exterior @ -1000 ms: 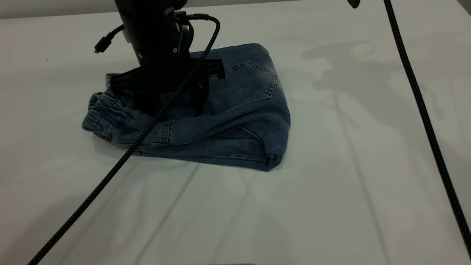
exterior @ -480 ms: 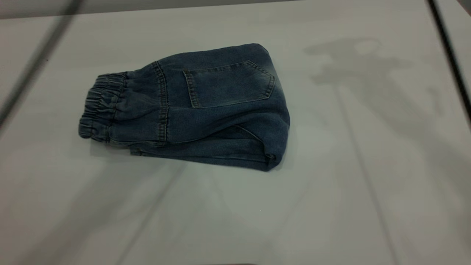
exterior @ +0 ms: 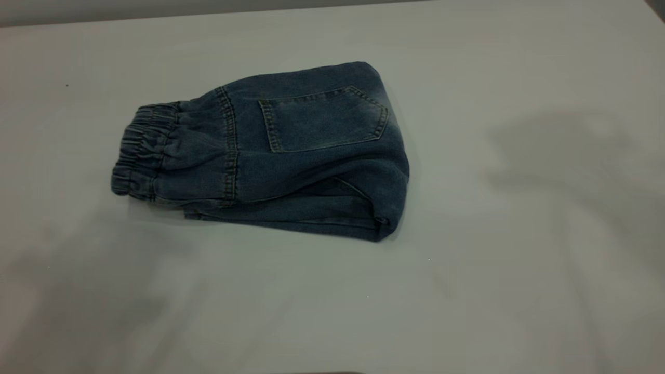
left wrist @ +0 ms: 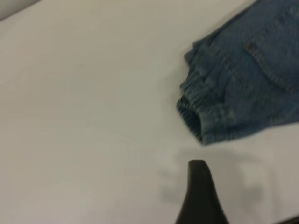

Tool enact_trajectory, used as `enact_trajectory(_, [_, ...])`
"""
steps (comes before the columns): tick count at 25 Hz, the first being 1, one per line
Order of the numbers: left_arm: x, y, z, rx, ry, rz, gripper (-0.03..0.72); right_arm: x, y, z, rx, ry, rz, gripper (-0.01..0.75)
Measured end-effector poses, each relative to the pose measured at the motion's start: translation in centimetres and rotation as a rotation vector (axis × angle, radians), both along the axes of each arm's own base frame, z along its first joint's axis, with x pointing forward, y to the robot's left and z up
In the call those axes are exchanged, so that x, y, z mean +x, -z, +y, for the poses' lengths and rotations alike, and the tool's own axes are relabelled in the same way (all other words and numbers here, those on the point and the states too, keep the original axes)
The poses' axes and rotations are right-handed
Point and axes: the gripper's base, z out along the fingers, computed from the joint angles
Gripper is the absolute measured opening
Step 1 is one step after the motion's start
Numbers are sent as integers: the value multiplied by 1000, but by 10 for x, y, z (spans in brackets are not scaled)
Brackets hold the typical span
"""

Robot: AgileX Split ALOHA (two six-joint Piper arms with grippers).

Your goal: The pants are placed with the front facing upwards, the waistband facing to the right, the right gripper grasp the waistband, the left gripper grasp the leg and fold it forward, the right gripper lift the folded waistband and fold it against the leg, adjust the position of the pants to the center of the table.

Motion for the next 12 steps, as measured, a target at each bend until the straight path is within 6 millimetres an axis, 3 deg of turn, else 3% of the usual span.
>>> enact_trajectory(2, [-19, -13, 11, -6, 25, -60, 463, -38, -15, -12, 19, -2, -44, 389])
enact_trajectory(5, [-45, -29, 25, -28, 52, -144, 463, -97, -21, -31, 33, -11, -89, 389])
enact_trajectory(9, [-78, -35, 39, -101, 84, -198, 463, -175, -2, -57, 46, -11, -128, 389])
enact_trajectory(12, [-100, -29, 44, -162, 130, -193, 463, -221, 30, -73, 83, 40, -126, 389])
